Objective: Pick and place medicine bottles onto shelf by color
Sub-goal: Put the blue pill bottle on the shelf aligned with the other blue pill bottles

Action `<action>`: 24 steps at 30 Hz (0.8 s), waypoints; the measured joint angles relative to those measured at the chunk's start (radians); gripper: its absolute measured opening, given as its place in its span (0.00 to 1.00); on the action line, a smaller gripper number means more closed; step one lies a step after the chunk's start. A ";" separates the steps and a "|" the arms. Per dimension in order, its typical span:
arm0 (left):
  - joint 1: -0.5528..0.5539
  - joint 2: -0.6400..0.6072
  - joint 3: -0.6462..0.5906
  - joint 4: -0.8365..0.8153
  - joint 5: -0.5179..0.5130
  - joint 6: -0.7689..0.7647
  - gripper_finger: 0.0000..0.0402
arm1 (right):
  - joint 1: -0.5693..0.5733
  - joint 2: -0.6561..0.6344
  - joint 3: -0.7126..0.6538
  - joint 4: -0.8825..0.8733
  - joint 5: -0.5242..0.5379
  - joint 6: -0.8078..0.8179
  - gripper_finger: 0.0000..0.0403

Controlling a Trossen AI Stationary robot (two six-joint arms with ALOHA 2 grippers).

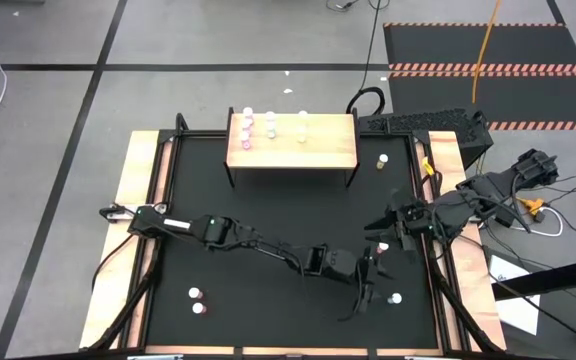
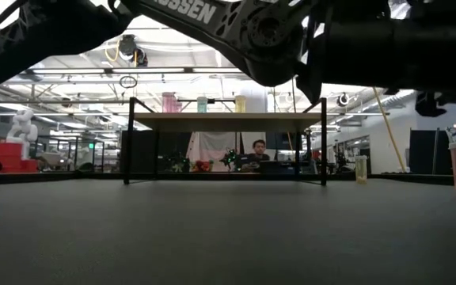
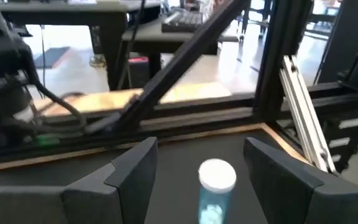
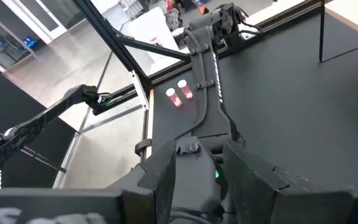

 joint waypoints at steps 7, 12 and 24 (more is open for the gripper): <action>-0.012 0.060 0.060 -0.029 0.008 -0.023 0.60 | 0.000 0.000 0.000 -0.011 -0.003 0.001 0.32; -0.017 0.070 0.065 -0.057 0.003 -0.040 0.60 | 0.000 0.000 0.000 -0.028 -0.028 0.006 0.32; -0.001 -0.069 0.065 -0.329 0.095 -0.123 0.60 | 0.019 0.000 0.000 -0.295 -0.099 0.158 0.32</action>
